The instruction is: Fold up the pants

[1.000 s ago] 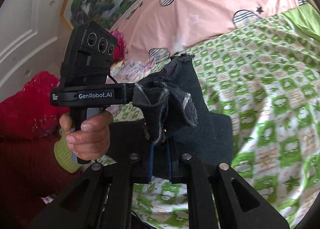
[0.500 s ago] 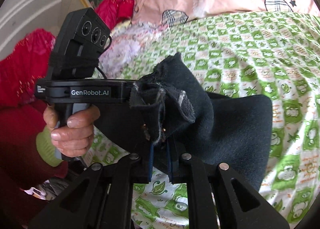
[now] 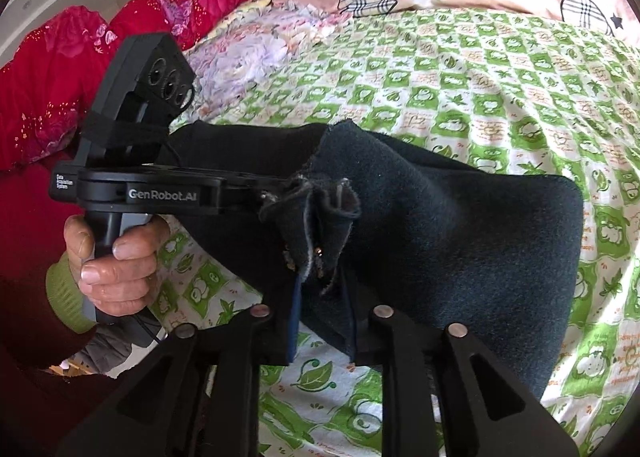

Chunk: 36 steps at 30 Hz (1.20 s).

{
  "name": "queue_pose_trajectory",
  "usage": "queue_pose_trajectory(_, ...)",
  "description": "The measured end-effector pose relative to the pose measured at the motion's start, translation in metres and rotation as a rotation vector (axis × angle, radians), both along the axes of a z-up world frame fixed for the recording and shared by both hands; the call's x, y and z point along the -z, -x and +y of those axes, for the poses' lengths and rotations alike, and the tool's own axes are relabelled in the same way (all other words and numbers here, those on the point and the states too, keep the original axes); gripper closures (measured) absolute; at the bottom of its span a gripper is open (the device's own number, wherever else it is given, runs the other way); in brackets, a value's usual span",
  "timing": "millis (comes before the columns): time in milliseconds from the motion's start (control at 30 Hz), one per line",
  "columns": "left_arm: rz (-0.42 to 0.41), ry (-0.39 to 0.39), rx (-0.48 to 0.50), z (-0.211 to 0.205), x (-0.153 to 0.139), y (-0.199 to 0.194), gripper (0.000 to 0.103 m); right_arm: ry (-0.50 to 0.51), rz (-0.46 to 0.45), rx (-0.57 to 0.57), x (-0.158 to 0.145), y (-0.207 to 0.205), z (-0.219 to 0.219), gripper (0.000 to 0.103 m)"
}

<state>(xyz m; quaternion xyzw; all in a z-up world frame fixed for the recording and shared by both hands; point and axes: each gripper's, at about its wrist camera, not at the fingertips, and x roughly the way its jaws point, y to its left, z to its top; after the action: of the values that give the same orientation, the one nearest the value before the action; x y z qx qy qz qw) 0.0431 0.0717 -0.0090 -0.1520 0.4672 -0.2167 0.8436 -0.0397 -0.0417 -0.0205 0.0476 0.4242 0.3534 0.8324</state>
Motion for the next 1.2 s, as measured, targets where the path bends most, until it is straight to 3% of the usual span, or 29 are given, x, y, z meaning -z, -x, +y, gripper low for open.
queue_pose_trajectory(67,-0.009,0.001,-0.038,0.010,-0.003,0.007,0.093,-0.024,0.019,-0.025,-0.001,0.001,0.003,0.065)
queue_pose_trajectory(167,-0.018,0.021,-0.105,0.028,-0.009,0.019,0.082,-0.033,0.029,-0.073,-0.005,0.003,0.013,0.062)
queue_pose_trajectory(467,0.003,0.084,-0.307,0.082,-0.014,0.059,0.075,-0.094,-0.016,-0.168,-0.041,-0.006,0.041,0.062)
queue_pose_trajectory(600,0.004,0.084,-0.385,0.101,-0.015,0.077,0.066,-0.097,-0.044,-0.197,-0.054,-0.015,0.056,0.062)
queue_pose_trajectory(1200,0.063,0.116,-0.718,0.189,-0.005,0.145,0.058,-0.031,-0.068,-0.361,-0.061,-0.054,0.148,0.058)
